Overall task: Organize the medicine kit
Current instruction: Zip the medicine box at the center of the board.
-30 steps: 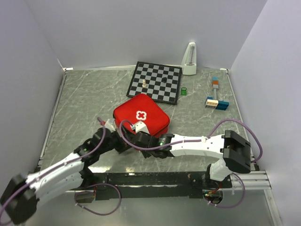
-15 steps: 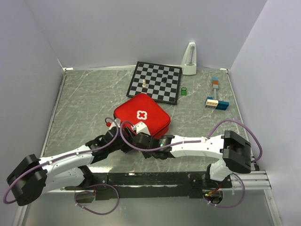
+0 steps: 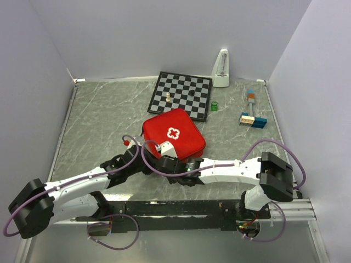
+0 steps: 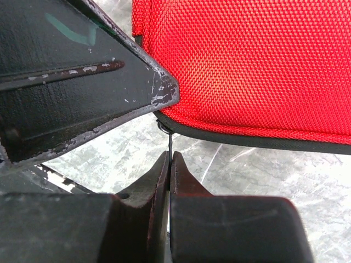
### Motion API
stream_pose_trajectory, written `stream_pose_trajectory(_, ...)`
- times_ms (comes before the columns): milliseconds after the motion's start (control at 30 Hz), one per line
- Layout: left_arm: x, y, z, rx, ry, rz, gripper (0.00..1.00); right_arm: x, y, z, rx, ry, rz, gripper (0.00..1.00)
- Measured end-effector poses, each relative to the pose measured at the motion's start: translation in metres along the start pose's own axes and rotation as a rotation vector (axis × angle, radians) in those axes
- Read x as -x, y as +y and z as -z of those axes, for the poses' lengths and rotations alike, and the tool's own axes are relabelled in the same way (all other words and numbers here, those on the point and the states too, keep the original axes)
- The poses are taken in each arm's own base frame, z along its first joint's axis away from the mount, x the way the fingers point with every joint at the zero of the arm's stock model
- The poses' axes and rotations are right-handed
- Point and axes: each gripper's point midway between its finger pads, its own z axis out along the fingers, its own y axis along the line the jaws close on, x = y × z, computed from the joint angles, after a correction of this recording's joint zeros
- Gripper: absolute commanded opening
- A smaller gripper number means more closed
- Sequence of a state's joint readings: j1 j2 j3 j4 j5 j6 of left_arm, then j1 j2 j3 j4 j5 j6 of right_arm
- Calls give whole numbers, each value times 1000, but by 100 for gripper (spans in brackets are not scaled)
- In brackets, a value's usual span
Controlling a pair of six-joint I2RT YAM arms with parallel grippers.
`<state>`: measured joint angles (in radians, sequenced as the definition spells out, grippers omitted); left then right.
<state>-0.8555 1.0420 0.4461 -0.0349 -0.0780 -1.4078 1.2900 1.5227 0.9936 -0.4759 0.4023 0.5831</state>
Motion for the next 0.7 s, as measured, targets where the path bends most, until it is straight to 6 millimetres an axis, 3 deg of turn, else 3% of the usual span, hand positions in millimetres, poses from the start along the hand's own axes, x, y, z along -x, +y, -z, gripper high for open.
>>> stream_pose_trajectory(400,16,-2,14,-12,-42,3,1,13,-1,6,8,-50,-94,0)
stream_pose_trajectory(500,23,3,19,3,-57,3,1,12,-11,10,-10,-62,-117,0)
stream_pose_trajectory(700,33,23,19,59,-80,-19,1,-8,-43,8,-103,-27,-134,0)
